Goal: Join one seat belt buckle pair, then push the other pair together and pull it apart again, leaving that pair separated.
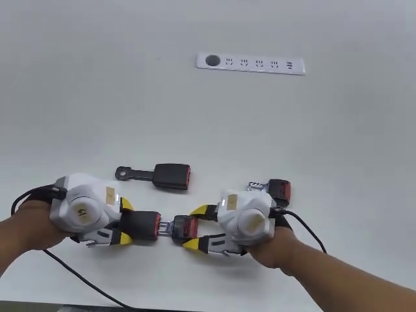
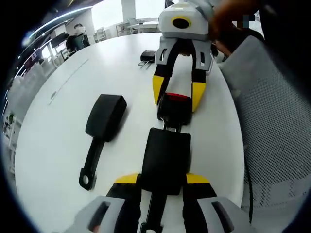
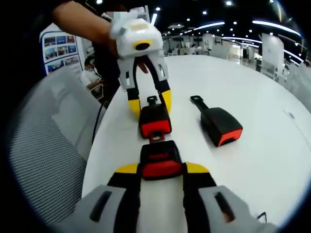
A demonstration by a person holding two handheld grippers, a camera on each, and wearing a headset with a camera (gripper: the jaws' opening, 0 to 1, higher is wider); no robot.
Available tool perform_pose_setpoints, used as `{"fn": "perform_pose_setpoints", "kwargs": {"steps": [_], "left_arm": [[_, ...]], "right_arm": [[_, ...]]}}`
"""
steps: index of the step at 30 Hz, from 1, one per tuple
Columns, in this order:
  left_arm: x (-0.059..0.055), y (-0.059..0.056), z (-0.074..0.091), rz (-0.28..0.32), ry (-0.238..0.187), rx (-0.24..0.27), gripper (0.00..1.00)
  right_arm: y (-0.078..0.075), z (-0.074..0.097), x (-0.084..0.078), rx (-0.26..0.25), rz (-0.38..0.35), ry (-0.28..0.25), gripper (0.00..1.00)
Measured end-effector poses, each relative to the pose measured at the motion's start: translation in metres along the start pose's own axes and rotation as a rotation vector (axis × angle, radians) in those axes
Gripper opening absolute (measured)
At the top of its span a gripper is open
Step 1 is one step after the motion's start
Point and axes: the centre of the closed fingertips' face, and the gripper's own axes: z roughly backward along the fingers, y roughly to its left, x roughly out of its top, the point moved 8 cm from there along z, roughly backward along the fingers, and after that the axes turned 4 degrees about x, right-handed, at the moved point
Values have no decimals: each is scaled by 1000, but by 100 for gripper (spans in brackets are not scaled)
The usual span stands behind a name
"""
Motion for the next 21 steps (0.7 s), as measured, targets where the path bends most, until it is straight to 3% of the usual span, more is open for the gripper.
{"fn": "perform_pose_setpoints", "kwargs": {"steps": [5,11,14,21], "left_arm": [[3,0,-2,-19,5,-3,33],[3,0,-2,-41,9,-8,33],[2,2,-2,-42,10,-2,33],[3,1,-2,-44,7,-7,33]], "right_arm": [[0,1,-1,6,-12,-7,33],[0,-12,10,22,-5,16,33],[1,-16,13,20,-13,3,33],[2,-15,12,6,-35,13,33]]}}
